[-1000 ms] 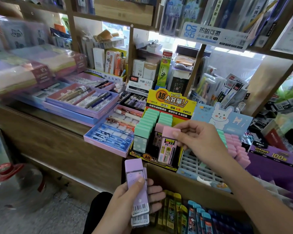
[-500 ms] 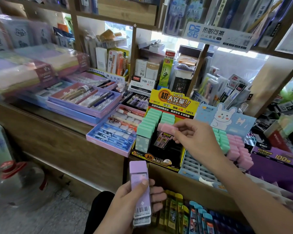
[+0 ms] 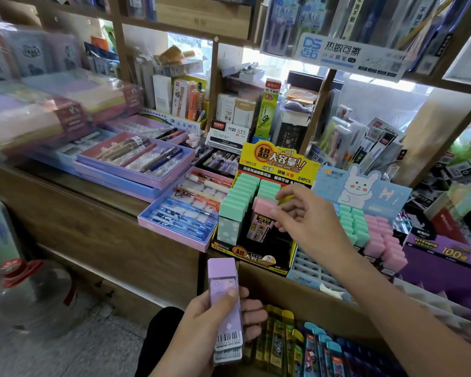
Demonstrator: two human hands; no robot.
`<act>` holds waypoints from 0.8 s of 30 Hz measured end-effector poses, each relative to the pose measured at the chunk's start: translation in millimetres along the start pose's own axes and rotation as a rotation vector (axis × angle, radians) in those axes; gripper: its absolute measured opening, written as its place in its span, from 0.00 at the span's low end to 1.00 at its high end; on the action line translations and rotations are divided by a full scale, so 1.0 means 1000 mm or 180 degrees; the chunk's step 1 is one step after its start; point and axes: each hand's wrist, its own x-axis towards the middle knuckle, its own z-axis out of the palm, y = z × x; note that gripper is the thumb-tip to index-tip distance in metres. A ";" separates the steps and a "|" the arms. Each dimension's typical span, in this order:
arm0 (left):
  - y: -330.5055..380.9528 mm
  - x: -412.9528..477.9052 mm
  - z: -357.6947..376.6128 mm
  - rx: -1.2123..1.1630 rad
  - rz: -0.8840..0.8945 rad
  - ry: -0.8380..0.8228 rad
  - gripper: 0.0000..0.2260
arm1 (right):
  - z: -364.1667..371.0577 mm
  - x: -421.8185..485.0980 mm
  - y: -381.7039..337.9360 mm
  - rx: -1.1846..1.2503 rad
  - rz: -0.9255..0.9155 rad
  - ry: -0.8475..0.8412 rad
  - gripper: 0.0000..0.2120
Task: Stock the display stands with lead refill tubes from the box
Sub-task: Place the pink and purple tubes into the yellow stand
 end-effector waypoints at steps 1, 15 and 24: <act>0.000 0.000 0.000 0.0011 0.0002 0.0009 0.21 | 0.001 0.000 0.000 -0.0047 -0.0046 0.0003 0.07; -0.002 -0.004 0.002 0.0265 0.0273 -0.0055 0.19 | 0.003 0.001 0.002 -0.0625 -0.0329 0.0125 0.07; -0.003 -0.005 0.002 0.0396 0.0451 -0.0092 0.19 | 0.008 -0.022 -0.008 -0.0325 -0.0275 0.0112 0.06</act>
